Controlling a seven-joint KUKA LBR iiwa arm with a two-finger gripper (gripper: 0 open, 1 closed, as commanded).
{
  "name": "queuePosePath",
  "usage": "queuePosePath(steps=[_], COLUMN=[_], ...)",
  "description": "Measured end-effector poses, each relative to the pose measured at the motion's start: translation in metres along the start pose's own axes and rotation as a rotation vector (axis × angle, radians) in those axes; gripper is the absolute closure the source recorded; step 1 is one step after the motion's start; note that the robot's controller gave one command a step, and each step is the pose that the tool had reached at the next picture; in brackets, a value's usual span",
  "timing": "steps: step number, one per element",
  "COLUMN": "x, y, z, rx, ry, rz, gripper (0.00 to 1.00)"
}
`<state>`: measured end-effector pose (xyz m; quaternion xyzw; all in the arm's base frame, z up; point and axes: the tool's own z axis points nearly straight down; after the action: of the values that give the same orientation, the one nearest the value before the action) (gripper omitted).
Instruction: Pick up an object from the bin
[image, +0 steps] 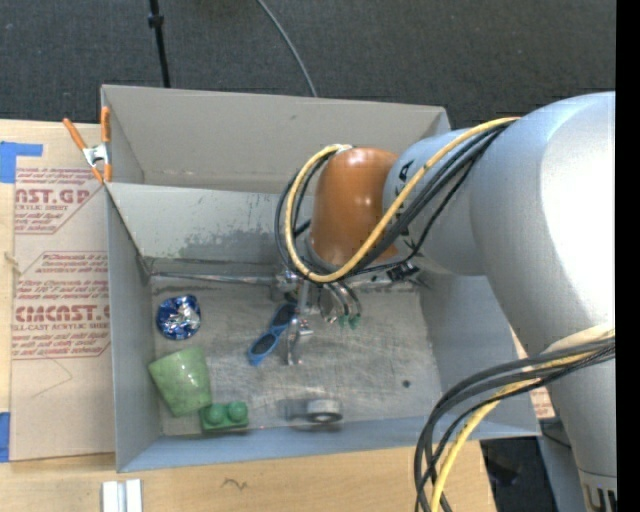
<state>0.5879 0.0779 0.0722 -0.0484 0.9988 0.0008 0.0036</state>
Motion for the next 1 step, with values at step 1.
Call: queuePosePath(steps=[1], x=[-0.003], y=[0.0005], z=[-0.004], rx=[-0.001], ry=[-0.011], rz=[0.0], gripper=[1.0])
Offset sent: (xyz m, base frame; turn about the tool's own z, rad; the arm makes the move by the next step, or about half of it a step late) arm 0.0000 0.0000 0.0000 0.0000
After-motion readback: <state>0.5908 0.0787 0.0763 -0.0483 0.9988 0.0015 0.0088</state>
